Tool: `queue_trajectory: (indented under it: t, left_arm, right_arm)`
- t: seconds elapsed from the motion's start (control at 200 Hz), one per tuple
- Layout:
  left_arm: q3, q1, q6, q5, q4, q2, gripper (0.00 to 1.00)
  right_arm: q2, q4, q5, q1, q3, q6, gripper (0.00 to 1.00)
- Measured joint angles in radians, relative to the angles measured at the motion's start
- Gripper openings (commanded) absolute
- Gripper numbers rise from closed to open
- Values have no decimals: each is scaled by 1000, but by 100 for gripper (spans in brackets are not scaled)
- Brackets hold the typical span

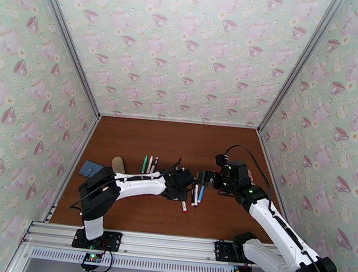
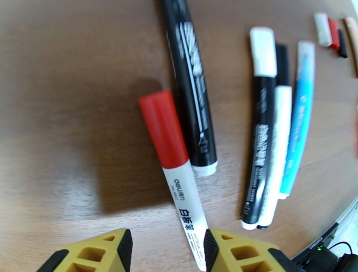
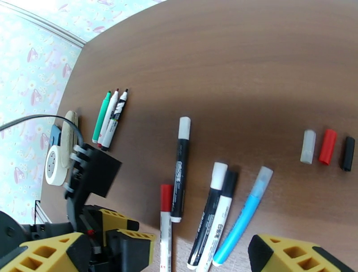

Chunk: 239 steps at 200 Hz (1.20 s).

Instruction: Open the pen caps

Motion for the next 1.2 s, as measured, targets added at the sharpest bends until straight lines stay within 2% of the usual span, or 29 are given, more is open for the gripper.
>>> queue_trajectory:
  t: [0.476,0.911,1.197]
  left_arm:
    - [15,1,-10,31,29,41,50]
    - [-16,79,46,50,13,31,36]
    - [-18,94,81,43,-44,27,29]
  right_arm:
    - [-6,-23,12,0,-22,0,100]
    - [6,-23,14,0,-22,0,100]
    - [19,-23,14,0,-22,0,100]
